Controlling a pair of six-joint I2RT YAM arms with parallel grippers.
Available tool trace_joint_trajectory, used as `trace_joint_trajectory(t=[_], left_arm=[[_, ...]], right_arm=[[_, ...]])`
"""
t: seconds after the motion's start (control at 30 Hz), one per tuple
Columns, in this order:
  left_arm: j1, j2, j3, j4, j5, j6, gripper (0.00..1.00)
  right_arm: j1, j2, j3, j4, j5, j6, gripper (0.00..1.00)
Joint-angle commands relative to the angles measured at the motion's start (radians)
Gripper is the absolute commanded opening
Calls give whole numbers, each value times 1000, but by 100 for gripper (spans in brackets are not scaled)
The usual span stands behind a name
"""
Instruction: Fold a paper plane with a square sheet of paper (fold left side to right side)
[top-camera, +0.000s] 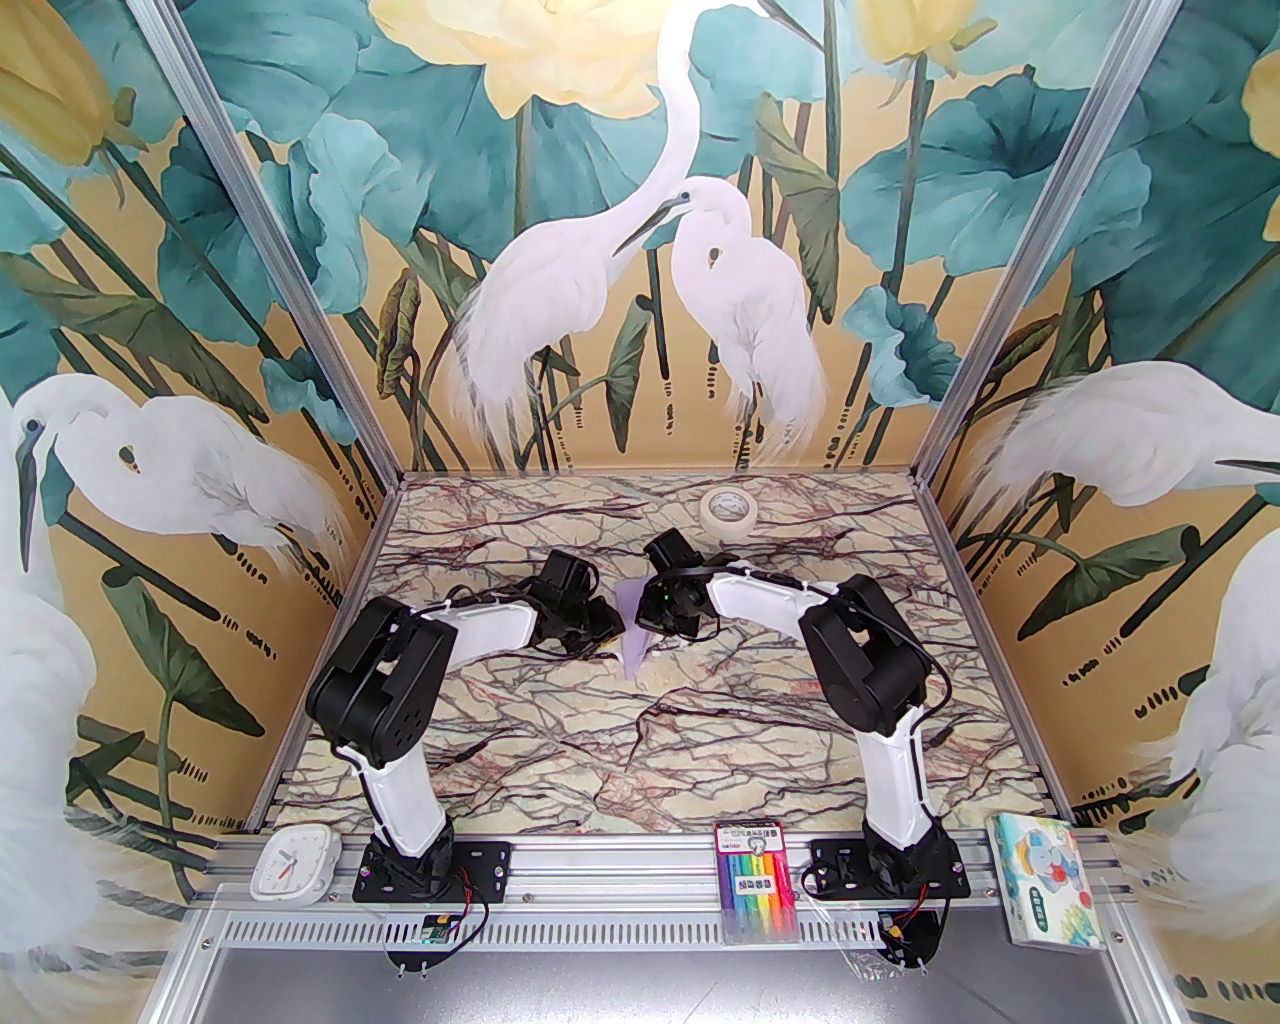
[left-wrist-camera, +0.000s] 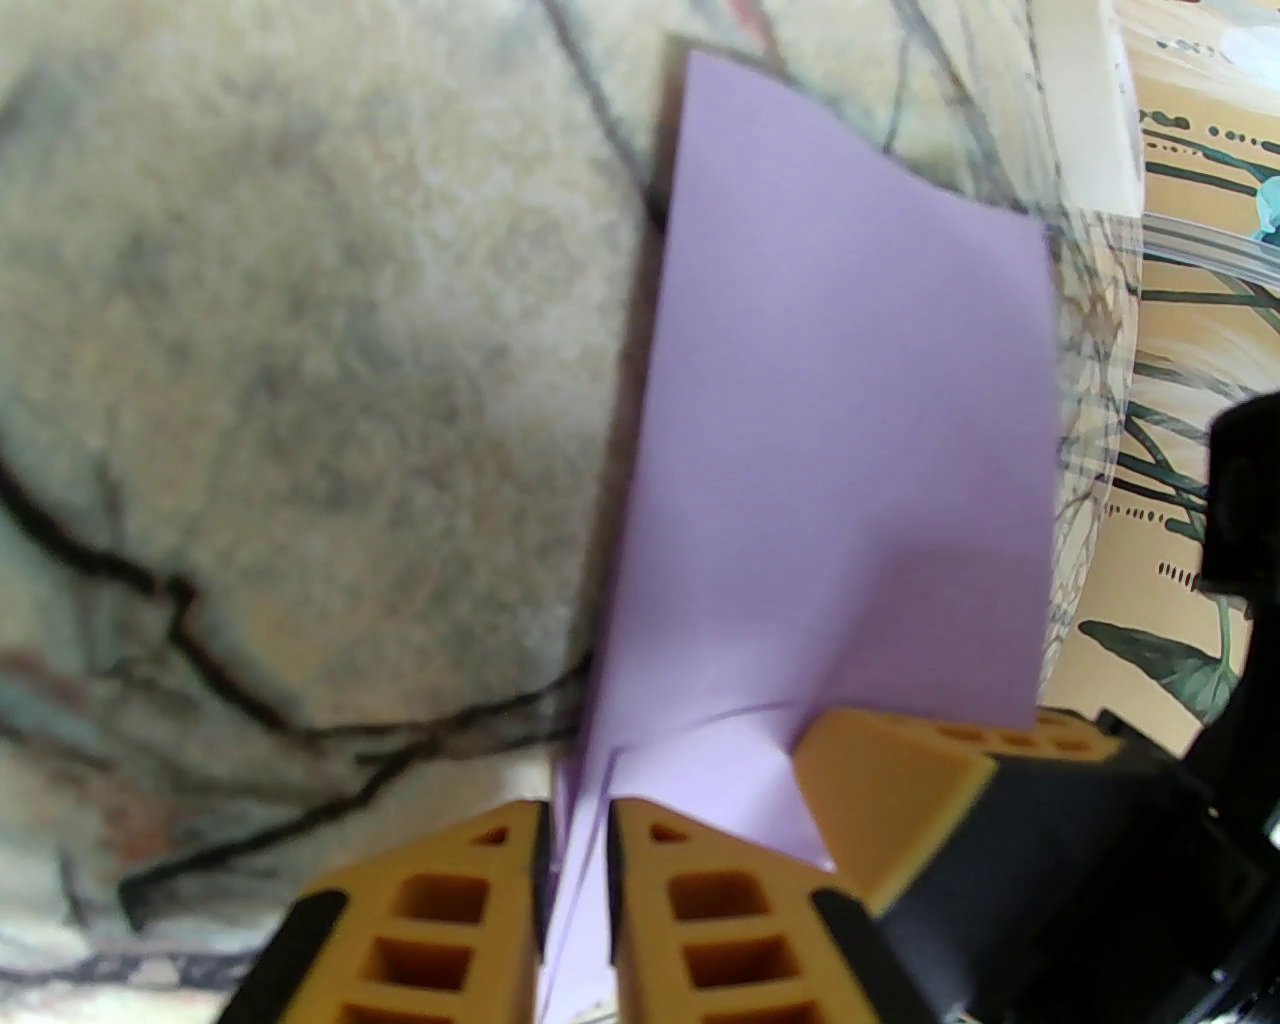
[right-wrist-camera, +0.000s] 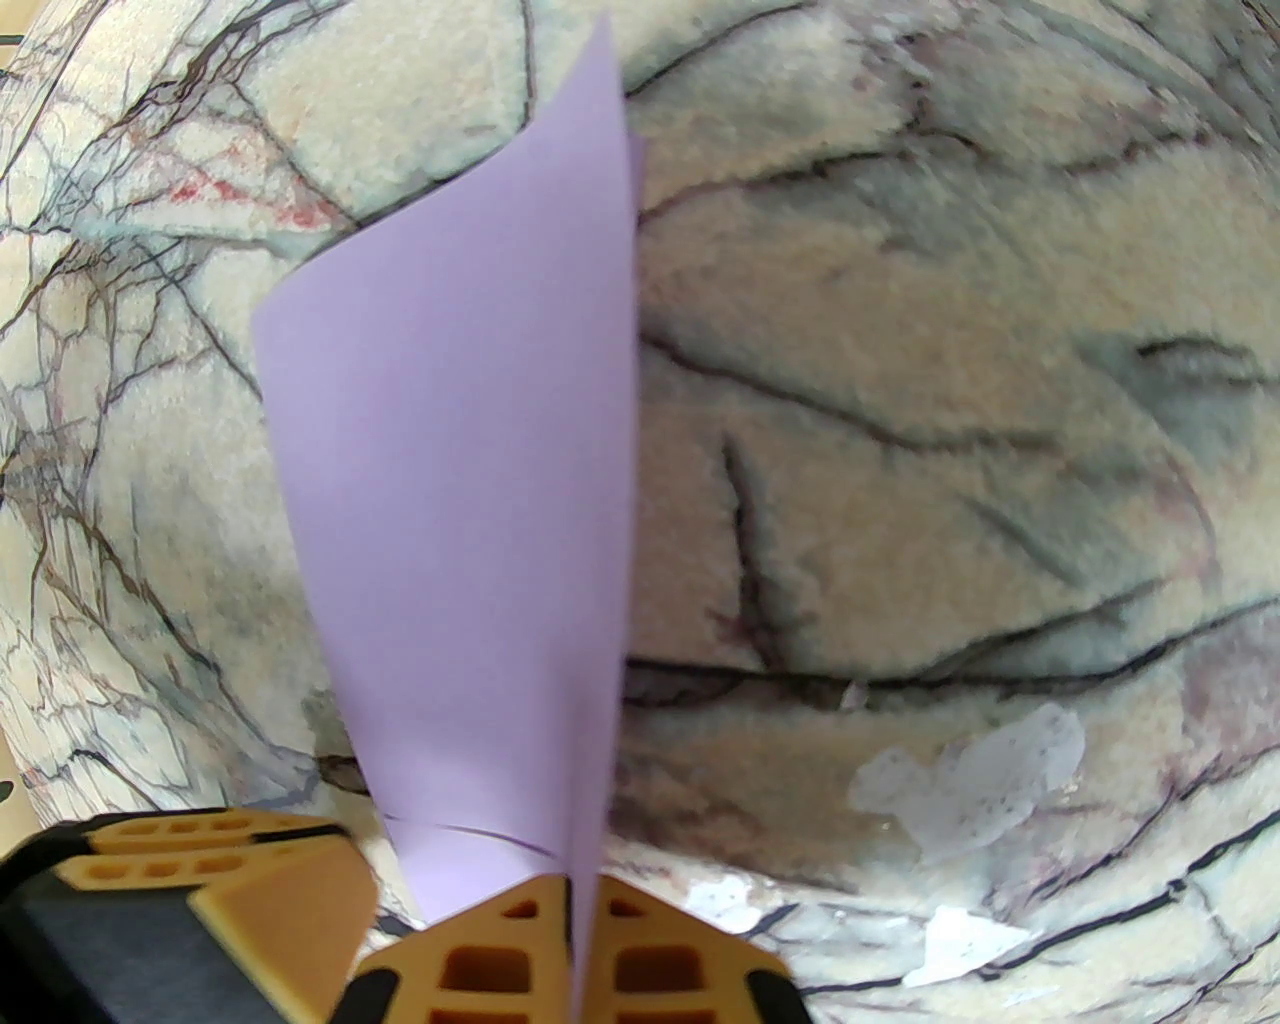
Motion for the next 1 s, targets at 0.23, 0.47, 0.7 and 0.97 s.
trace_joint_trajectory(t=[0.23, 0.47, 0.7, 0.97], left_arm=[[-25, 64, 88, -86, -43, 23, 13], [-24, 9, 109, -183, -118, 54, 14], [-16, -118, 72, -162, -115, 70, 18], [-16, -26, 16, 24, 43, -13, 0]], right_arm=[[2, -12, 3, 7, -7, 18, 0], [0, -13, 2, 4, -4, 16, 0], [0, -13, 0, 6, -1, 19, 0], [0, -18, -4, 5, 3, 18, 0]])
